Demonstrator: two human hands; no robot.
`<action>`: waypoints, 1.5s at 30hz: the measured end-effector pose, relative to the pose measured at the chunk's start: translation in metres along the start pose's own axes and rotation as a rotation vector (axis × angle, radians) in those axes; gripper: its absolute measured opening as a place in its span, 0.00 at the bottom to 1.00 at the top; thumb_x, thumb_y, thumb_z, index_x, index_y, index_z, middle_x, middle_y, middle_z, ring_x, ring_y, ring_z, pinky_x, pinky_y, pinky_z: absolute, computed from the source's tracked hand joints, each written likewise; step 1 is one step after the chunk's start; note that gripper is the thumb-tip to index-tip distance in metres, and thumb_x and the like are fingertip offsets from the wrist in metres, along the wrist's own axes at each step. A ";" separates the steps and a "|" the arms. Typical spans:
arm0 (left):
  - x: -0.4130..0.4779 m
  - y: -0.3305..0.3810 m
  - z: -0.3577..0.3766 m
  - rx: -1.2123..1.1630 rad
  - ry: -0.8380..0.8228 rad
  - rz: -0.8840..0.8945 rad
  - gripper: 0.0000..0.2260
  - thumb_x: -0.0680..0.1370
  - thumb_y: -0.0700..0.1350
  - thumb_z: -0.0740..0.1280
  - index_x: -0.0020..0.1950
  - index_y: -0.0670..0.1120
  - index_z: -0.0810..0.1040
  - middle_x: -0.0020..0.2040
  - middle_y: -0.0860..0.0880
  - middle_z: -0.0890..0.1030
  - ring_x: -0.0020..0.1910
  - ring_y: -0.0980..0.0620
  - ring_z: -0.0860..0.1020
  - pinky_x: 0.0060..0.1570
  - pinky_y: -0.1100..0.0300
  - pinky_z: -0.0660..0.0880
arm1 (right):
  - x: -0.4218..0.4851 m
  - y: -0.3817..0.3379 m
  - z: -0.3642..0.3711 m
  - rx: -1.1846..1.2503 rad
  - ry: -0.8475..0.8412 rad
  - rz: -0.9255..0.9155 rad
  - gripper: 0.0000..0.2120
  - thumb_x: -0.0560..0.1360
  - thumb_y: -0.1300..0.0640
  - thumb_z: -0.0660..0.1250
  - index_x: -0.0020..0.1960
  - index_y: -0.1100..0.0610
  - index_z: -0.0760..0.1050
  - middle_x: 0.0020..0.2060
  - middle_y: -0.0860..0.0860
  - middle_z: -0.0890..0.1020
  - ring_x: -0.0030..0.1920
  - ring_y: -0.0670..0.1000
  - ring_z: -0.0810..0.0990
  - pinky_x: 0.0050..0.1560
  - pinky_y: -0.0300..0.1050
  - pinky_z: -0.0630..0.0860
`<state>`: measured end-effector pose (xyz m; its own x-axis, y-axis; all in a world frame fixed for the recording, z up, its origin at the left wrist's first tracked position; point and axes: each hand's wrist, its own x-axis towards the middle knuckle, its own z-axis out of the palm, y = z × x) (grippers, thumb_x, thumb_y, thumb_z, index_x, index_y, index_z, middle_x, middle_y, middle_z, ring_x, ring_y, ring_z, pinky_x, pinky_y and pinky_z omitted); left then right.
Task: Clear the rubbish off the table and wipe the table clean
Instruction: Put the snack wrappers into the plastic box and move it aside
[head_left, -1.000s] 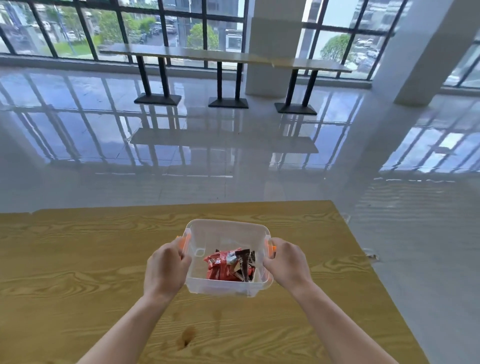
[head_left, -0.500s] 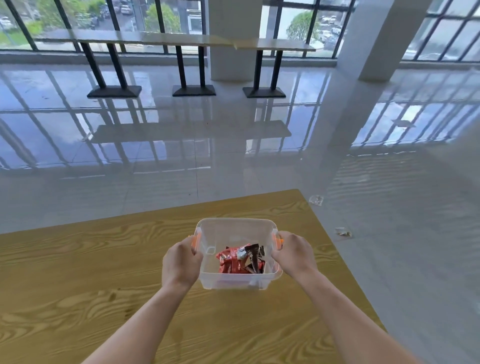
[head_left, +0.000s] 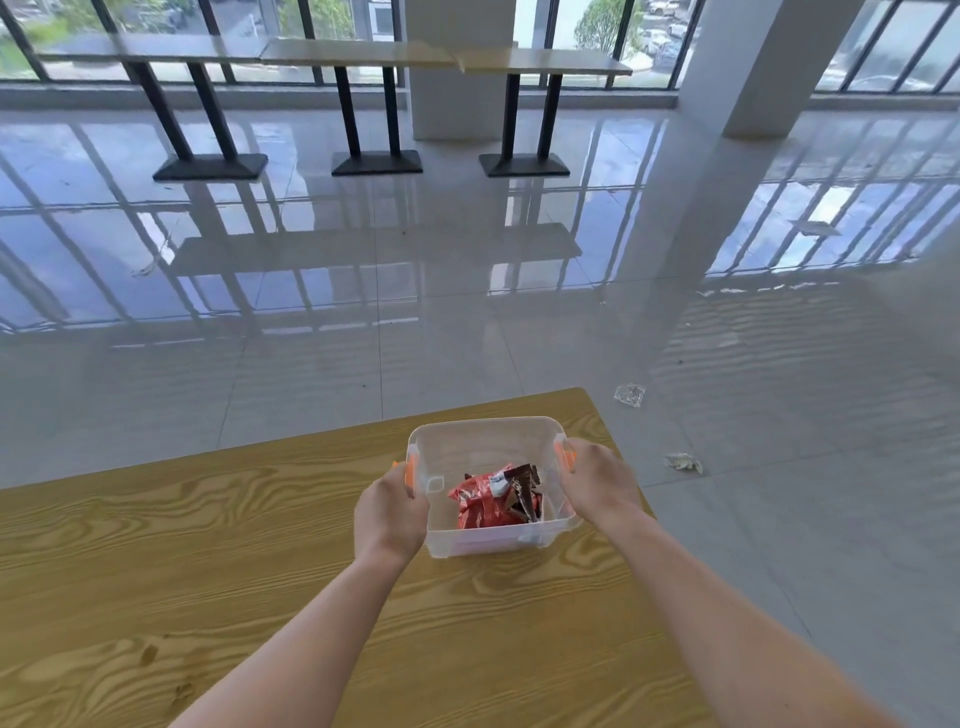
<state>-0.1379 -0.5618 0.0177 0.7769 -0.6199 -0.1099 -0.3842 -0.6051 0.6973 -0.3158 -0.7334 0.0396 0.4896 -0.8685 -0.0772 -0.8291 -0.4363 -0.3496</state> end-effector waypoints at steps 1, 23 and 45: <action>0.005 0.004 0.004 0.001 -0.004 -0.008 0.06 0.74 0.39 0.62 0.37 0.42 0.72 0.28 0.51 0.70 0.27 0.51 0.65 0.28 0.55 0.61 | 0.007 0.003 0.000 0.000 0.005 0.003 0.09 0.81 0.56 0.60 0.55 0.56 0.78 0.44 0.52 0.82 0.41 0.53 0.74 0.40 0.45 0.68; 0.023 0.018 0.025 0.196 -0.026 0.153 0.16 0.75 0.38 0.63 0.64 0.43 0.72 0.37 0.50 0.73 0.34 0.51 0.71 0.32 0.58 0.63 | 0.057 0.026 0.007 0.030 -0.003 -0.007 0.10 0.77 0.59 0.63 0.58 0.57 0.77 0.47 0.56 0.83 0.48 0.60 0.80 0.42 0.47 0.66; -0.008 0.034 -0.050 0.613 -0.016 0.289 0.35 0.78 0.62 0.57 0.79 0.48 0.49 0.80 0.42 0.53 0.79 0.42 0.47 0.75 0.41 0.54 | -0.017 -0.065 -0.025 0.001 -0.063 -0.341 0.22 0.74 0.46 0.66 0.66 0.52 0.73 0.56 0.50 0.80 0.59 0.57 0.77 0.57 0.52 0.73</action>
<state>-0.1322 -0.5522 0.0773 0.5951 -0.8036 0.0071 -0.7923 -0.5852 0.1726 -0.2766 -0.6963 0.0873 0.7545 -0.6562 -0.0136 -0.6145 -0.6990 -0.3658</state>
